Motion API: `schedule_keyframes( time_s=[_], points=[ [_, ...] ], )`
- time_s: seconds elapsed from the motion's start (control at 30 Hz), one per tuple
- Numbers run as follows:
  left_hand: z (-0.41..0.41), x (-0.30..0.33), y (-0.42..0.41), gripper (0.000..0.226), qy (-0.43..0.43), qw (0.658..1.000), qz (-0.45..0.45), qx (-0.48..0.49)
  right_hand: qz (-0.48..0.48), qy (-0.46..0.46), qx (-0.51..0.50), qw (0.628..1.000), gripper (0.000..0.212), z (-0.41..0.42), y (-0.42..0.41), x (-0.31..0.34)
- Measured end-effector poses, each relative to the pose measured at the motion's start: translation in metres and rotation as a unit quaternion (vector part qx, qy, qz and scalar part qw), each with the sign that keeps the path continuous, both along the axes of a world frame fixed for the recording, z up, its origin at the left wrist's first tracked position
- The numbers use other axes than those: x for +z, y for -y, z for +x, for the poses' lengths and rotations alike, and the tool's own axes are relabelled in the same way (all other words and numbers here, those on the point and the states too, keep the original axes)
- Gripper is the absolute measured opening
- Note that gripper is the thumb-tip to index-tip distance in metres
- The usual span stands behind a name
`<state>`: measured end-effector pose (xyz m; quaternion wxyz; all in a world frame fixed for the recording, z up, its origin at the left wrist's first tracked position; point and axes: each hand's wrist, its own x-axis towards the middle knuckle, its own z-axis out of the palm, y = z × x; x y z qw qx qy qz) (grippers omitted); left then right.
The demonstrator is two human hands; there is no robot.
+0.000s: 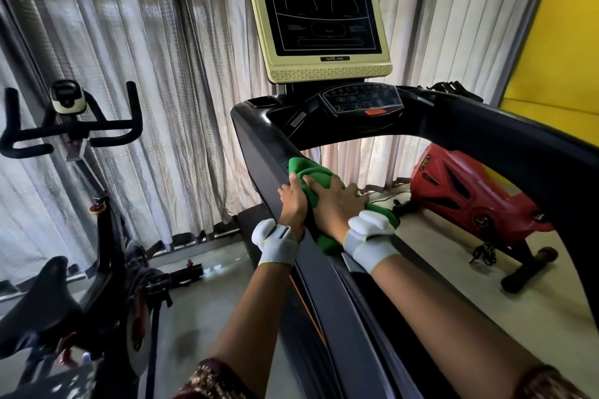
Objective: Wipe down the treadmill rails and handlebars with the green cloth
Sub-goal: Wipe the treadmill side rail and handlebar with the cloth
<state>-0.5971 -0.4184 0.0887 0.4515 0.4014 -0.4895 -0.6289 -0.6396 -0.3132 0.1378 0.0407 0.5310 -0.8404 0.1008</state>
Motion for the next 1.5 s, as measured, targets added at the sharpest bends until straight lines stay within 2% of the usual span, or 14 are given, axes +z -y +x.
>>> schedule_keyframes(
  time_s=[0.03, 0.1, 0.2, 0.3, 0.47, 0.53, 0.7, 0.9, 1.1, 1.27, 1.5],
  points=[
    [0.0, 0.002, 0.0, 0.094, -0.001, 1.0, -0.002, 0.002, 0.009, 0.01, -0.001, 1.0, 0.057, 0.0, 0.008, 0.003],
    [0.001, -0.002, 0.004, 0.11, -0.008, 1.0, 0.007, -0.001, 0.021, 0.013, 0.0, 1.0, 0.057, 0.002, 0.013, 0.006],
    [-0.01, -0.036, 0.032, 0.117, -0.002, 0.999, 0.022, -0.025, 0.005, -0.008, 0.006, 1.0, 0.061, 0.004, -0.004, -0.002],
    [-0.001, -0.021, 0.021, 0.121, -0.022, 0.998, 0.048, -0.026, -0.02, -0.049, 0.01, 0.999, 0.067, 0.005, -0.022, -0.014],
    [0.019, 0.012, -0.016, 0.092, -0.05, 0.998, 0.03, -0.033, 0.001, -0.039, -0.001, 0.999, 0.061, 0.008, 0.018, -0.001],
    [0.022, 0.015, -0.022, 0.094, -0.045, 0.998, 0.035, -0.03, 0.001, -0.059, -0.003, 0.998, 0.063, 0.011, 0.023, 0.0],
    [0.026, 0.022, -0.023, 0.059, -0.033, 0.999, 0.033, -0.024, -0.004, -0.123, 0.016, 0.992, 0.069, 0.019, -0.001, -0.018],
    [0.031, 0.022, -0.024, 0.061, -0.051, 0.996, 0.053, -0.045, 0.015, -0.132, 0.007, 0.991, 0.078, 0.023, 0.029, -0.001],
    [0.033, 0.022, -0.019, 0.06, -0.064, 0.994, 0.082, -0.04, 0.008, -0.161, 0.01, 0.987, 0.071, 0.027, 0.01, -0.02],
    [0.037, 0.024, -0.021, 0.056, -0.067, 0.995, 0.058, -0.035, 0.018, -0.159, 0.016, 0.987, 0.058, 0.03, 0.04, -0.004],
    [0.035, 0.019, -0.021, 0.061, -0.052, 0.995, 0.074, -0.041, -0.012, -0.21, -0.001, 0.978, 0.06, 0.034, 0.021, -0.029]
  ],
)
